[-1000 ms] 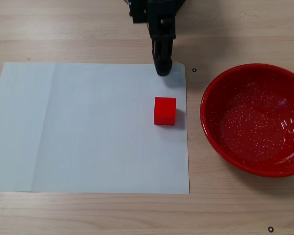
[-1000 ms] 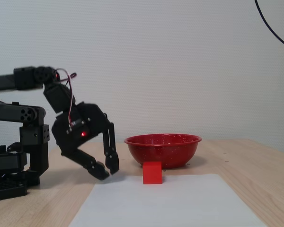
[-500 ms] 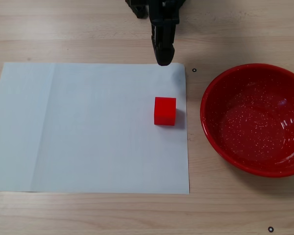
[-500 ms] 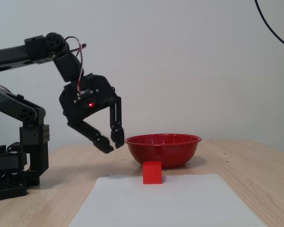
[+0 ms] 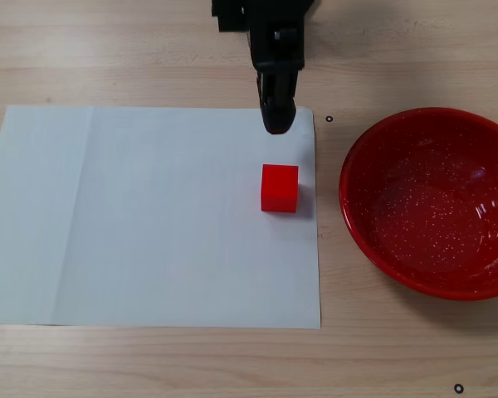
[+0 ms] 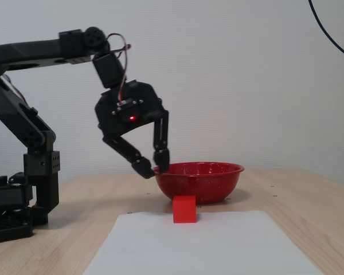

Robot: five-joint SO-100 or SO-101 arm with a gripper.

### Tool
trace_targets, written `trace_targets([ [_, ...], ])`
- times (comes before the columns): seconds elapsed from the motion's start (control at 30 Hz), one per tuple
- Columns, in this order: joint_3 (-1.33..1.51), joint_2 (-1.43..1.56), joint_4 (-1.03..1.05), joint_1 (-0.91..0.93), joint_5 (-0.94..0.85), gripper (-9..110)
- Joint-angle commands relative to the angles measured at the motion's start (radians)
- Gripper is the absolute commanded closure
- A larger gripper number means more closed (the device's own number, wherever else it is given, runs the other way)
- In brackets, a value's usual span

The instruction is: Grasp the red cube and put it in the red bowl.

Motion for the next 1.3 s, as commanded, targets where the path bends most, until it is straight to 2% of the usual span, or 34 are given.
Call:
trace_targets([
  [0.0,-0.143,-0.029,0.003,-0.012,-0.021,96],
  [0.27,-0.321,-0.195,0.083,-0.008,-0.063,73],
  [0.57,-0.345,-0.276,0.064,0.005,-0.067,48],
  [0.9,-0.410,-0.436,0.011,0.026,-0.083,39],
  [1.27,-0.505,-0.560,-0.017,0.029,-0.095,38],
])
